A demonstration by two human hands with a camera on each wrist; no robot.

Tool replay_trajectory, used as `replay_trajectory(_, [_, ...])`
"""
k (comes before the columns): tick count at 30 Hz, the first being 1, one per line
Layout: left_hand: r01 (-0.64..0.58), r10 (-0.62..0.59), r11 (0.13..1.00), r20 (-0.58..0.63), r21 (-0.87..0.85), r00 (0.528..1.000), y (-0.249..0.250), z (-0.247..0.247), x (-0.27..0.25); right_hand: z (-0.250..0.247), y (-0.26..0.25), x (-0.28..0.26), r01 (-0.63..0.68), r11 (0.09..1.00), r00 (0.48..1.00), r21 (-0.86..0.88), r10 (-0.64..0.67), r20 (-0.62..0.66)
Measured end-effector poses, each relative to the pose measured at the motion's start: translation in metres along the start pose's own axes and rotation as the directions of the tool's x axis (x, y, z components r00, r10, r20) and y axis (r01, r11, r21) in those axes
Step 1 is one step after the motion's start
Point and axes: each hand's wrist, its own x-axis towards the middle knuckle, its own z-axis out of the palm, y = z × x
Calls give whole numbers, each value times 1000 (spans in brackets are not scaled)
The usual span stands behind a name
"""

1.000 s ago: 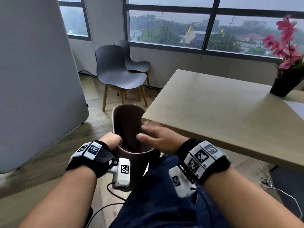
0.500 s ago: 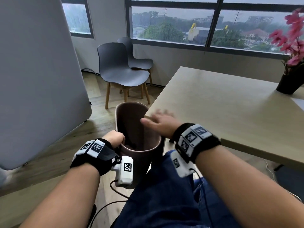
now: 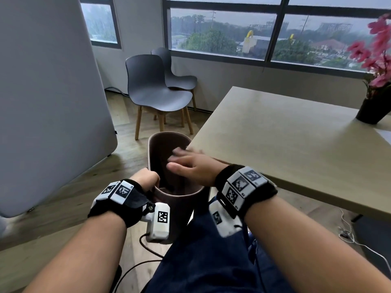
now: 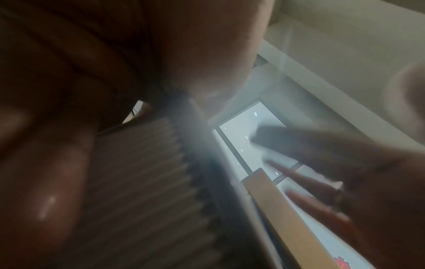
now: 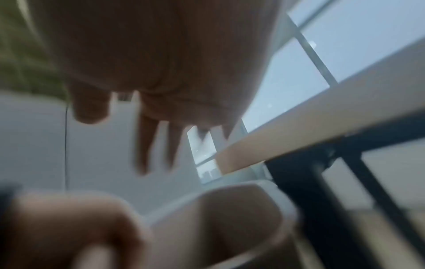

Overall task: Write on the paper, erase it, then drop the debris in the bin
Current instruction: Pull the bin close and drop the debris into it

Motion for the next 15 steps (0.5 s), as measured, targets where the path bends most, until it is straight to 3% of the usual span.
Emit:
replay_trajectory(1, [-1,1,1000,1,-5,1000,0,0,0,3,-7,-1,81,987,996,137,-87,37])
replay_trajectory(2, [-1,1,1000,-2,-5,1000,-1,0,0,1,-6,-2,113,974,994,197,-110,-26])
replay_trajectory(3, [3,-3,1000,-9,-9,1000,-1,0,0,-4,0,-2,70,987,988,143,-49,-146])
replay_trajectory(4, [10,-11,1000,-13,-22,1000,-1,0,0,-10,11,-2,-74,997,958,38,81,-275])
replay_trajectory(6, [17,-18,999,-13,-45,1000,-1,0,0,-26,37,-4,-484,875,805,-25,434,-405])
replay_trajectory(7, [16,-17,999,-14,-47,1000,-1,0,0,-32,46,-7,-602,798,738,24,568,-365])
replay_trajectory(8, [18,-19,999,-15,-51,1000,-1,0,-1,-33,51,-7,-648,761,721,30,625,-299])
replay_trajectory(9, [22,-23,998,-15,-52,1000,0,0,-1,-30,50,-8,-635,772,754,-30,611,-244])
replay_trajectory(10, [27,-27,998,-11,-55,1000,-1,0,0,-24,44,-9,-565,818,819,-110,538,-201])
replay_trajectory(12, [35,-36,999,-18,-37,999,0,0,-1,-12,23,-12,-278,949,960,-148,268,-86])
replay_trajectory(13, [32,-32,999,-11,-28,999,0,-1,0,-9,10,-16,-118,992,993,-33,117,-16])
replay_trajectory(15, [28,-28,1000,13,-2,1000,0,-3,1,-9,-10,-23,82,944,995,320,-97,31])
